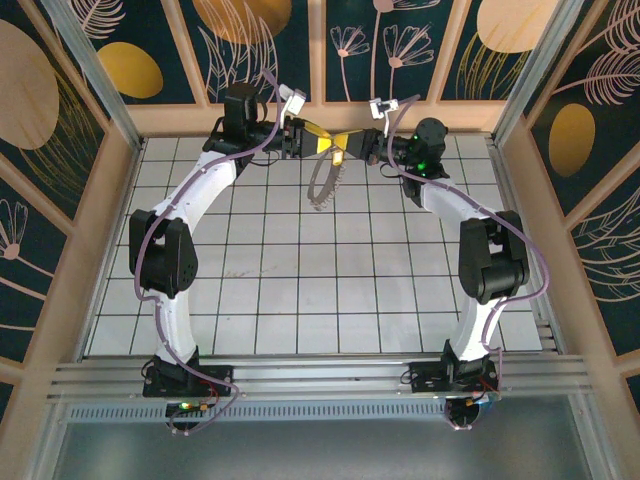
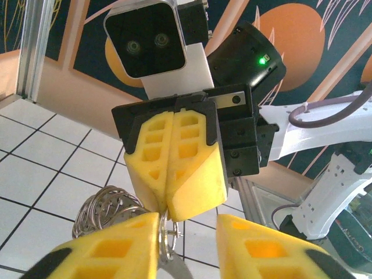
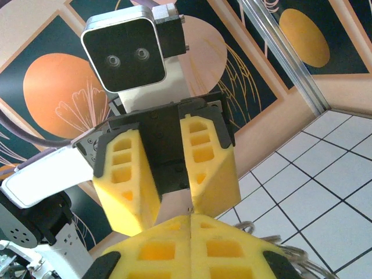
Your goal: Put the keys on the keyring
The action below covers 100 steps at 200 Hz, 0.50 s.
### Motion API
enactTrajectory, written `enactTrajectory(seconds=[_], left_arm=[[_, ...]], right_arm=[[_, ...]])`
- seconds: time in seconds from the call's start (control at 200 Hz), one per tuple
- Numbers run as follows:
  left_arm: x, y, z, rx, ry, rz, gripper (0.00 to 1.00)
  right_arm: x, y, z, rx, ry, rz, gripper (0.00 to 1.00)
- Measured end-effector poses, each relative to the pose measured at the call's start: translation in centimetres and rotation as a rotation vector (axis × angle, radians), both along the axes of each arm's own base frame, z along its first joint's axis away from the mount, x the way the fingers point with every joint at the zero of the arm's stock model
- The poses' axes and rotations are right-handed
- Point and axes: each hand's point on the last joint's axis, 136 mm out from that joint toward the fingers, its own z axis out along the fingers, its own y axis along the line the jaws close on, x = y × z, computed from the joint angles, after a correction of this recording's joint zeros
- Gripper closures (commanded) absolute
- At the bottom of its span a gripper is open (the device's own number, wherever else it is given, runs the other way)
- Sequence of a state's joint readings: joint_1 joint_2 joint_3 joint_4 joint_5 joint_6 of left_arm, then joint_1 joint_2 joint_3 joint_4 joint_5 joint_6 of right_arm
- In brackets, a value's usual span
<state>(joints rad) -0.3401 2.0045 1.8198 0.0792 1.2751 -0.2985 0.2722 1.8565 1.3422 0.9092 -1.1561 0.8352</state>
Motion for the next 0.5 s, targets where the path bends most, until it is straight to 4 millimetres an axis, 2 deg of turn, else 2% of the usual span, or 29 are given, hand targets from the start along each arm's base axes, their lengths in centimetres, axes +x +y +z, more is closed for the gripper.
enactTrajectory(seconds=[0.3,0.445,0.5], left_arm=[[0.04,-0.05,-0.24,0.001,0.005,-0.003,0.73],[0.07,-0.04,-0.27,0.001,-0.004,-0.003,0.85],[0.08,-0.04,-0.28,0.002,-0.005,-0.003,0.85]], right_arm=[[-0.08,0.02,-0.04,-0.003,-0.007,0.004,1.00],[-0.15,0.03,-0.06,-0.004,-0.011,0.008,1.00],[-0.26,0.04,0.01,-0.006,-0.014,0.014,1.00]])
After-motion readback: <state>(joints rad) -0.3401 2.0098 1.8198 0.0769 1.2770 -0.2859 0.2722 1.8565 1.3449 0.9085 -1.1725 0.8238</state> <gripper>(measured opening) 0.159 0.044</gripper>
